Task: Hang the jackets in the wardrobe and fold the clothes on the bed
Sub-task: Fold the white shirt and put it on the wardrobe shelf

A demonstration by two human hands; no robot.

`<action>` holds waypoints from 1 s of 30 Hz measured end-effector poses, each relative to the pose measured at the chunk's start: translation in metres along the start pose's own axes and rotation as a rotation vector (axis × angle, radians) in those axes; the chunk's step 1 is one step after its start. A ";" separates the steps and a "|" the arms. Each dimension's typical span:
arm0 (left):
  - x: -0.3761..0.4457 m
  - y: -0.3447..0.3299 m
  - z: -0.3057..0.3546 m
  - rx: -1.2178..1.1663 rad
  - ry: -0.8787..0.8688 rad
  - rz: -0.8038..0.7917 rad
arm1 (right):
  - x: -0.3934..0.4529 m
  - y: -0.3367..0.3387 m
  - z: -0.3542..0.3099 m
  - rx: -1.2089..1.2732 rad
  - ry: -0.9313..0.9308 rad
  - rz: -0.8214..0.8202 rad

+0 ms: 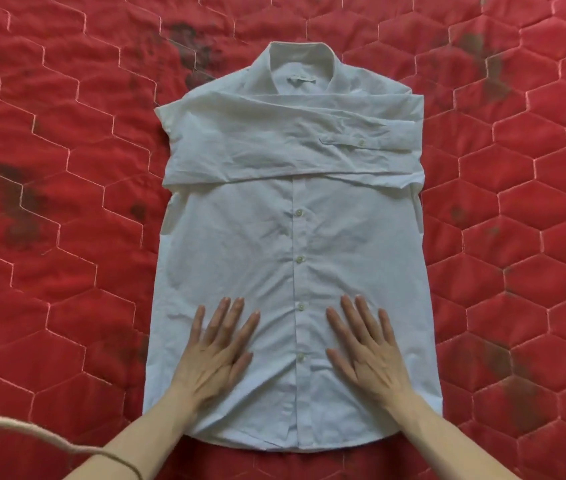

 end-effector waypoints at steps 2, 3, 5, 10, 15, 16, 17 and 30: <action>-0.011 -0.002 0.000 0.021 -0.090 0.019 | 0.002 0.001 -0.001 0.012 0.005 0.010; -0.017 -0.003 -0.002 0.042 -0.165 0.032 | 0.001 0.001 -0.001 0.016 -0.003 0.017; -0.026 0.001 -0.008 0.101 -0.315 0.032 | -0.006 0.003 0.004 0.012 -0.074 0.034; -0.067 0.021 -0.017 0.150 -0.473 -0.058 | -0.063 0.017 0.013 0.020 -0.329 0.061; -0.115 0.025 -0.021 -0.019 -0.050 -0.119 | -0.107 0.043 -0.005 0.258 -0.826 0.293; -0.119 0.028 -0.019 -0.079 0.149 -0.141 | -0.112 0.047 -0.007 0.356 -0.930 0.329; -0.120 0.031 -0.016 -0.120 0.360 -0.157 | -0.116 0.051 -0.006 0.451 -1.010 0.348; -0.096 0.057 -0.042 -0.803 0.979 -0.381 | -0.122 0.085 -0.009 0.945 -1.021 0.447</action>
Point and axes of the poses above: each hand's wrist, its own x-axis towards the middle knuckle, its own y-axis out of the back of the hand, z = x × y, the point moved 1 cm from there along x, towards the middle knuckle, and after that the axes turned 15 degrees about x, right-handed, at the moved point
